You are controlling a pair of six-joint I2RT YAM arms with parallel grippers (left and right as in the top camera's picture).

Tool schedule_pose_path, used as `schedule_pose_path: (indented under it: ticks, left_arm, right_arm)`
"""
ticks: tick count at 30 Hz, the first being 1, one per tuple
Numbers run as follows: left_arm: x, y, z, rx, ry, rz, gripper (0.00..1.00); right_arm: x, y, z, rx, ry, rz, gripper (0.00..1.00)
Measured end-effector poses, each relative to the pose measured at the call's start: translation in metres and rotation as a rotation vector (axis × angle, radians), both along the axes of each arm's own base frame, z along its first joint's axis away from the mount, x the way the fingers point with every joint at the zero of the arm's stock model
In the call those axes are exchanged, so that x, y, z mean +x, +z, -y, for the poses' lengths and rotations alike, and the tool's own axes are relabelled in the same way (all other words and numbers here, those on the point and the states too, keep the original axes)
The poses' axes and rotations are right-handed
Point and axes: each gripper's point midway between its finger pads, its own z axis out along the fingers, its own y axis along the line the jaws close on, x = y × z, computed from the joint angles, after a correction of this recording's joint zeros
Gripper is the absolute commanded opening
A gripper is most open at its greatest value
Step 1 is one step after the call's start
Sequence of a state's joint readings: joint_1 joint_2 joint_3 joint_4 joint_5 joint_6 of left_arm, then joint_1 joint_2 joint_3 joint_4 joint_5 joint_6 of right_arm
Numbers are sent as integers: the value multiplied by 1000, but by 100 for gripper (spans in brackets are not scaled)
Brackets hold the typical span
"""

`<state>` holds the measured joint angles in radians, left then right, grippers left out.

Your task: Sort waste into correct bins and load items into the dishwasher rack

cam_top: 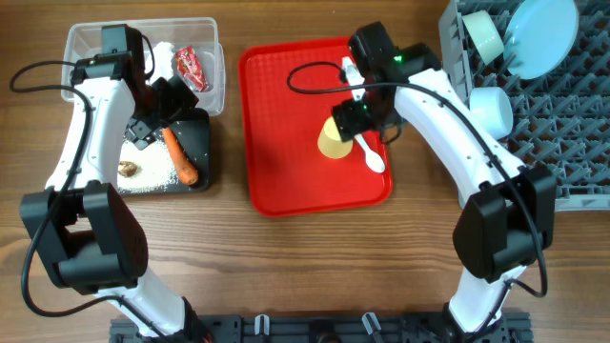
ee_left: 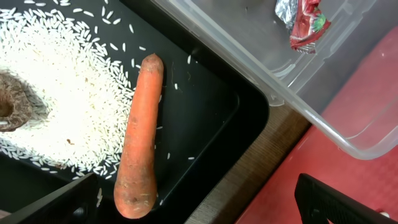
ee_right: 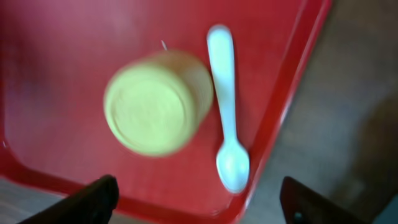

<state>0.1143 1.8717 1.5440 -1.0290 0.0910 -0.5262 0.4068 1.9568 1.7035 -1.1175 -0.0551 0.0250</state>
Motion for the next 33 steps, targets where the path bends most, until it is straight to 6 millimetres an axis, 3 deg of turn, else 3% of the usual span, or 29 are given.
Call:
schedule_pose_path:
  ticks: [5,11,17,22,33]
  left_arm:
    - [0,0,0,0,0,0,100]
    - [0,0,0,0,0,0,100]
    - [0,0,0,0,0,0,100]
    - [0,0,0,0,0,0,100]
    - [-3,-1,0,-1,0,-11,100]
  right_arm:
    - [12,-2,-16,24,32,55,89]
    - [17,-43,-23,6,59,-6,87]
    - [25,-68,-27,1,67,-15,82]
    - [25,-72,-27,-2,71,-20,73]
    - [19,-73,-24,-13,79,-44,70]
